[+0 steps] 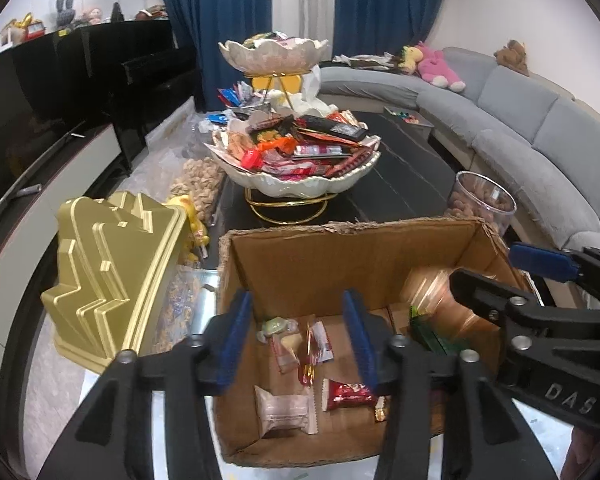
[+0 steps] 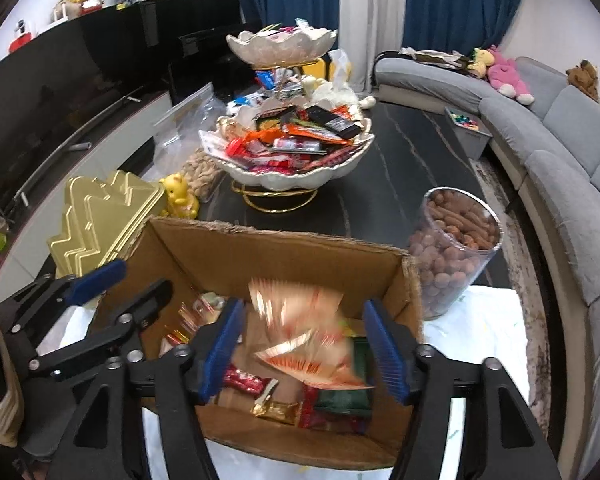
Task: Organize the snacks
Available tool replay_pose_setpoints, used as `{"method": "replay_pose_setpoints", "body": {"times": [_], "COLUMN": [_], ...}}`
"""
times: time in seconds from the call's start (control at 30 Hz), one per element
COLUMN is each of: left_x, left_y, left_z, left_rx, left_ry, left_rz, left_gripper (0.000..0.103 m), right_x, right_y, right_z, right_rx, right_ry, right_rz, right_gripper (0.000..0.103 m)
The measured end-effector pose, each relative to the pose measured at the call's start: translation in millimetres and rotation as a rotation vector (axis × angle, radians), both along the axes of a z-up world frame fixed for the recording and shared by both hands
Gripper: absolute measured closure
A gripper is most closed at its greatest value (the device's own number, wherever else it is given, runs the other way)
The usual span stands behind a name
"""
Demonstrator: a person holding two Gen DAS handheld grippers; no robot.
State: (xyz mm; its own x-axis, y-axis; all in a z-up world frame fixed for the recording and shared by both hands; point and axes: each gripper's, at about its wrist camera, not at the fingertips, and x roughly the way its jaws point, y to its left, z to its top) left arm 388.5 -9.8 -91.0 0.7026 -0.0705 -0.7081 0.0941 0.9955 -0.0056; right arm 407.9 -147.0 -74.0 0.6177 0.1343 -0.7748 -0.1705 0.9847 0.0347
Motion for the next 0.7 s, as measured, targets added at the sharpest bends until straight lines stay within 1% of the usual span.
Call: {"method": "replay_pose_setpoints", "body": {"times": [0.07, 0.13, 0.27, 0.5, 0.57, 0.7], "left_x": [-1.3, -3.6, -8.1, -17.2, -21.2, -30.9], "left_y": [2.6, 3.9, 3.5, 5.5, 6.2, 8.7], "left_z": [1.5, 4.2, 10.7, 21.5, 25.3, 34.3], "left_rx": [-0.001, 0.005, 0.025, 0.035, 0.035, 0.03], "left_ry": [0.0, -0.009, -0.027, -0.045, -0.05, -0.056], "left_rz": [0.007, 0.014, 0.021, 0.037, 0.041, 0.051], "left_gripper": [0.042, 0.037, 0.026, 0.018, 0.016, 0.015], "right_x": [-1.3, -2.3, -6.1, -16.7, -21.0, -31.4], "right_y": [-4.2, -8.4, -12.5, -16.5, -17.2, -19.0], "right_z": [2.0, 3.8, 6.3, 15.3, 20.0, 31.1], "right_rx": [-0.004, -0.007, -0.016, -0.025, -0.027, -0.017], "right_ry": [-0.008, -0.012, -0.012, -0.027, -0.034, -0.049], "right_rz": [-0.019, -0.035, -0.052, -0.074, -0.08, -0.096], "right_gripper": [0.023, 0.02, 0.018, 0.012, 0.012, 0.012]}}
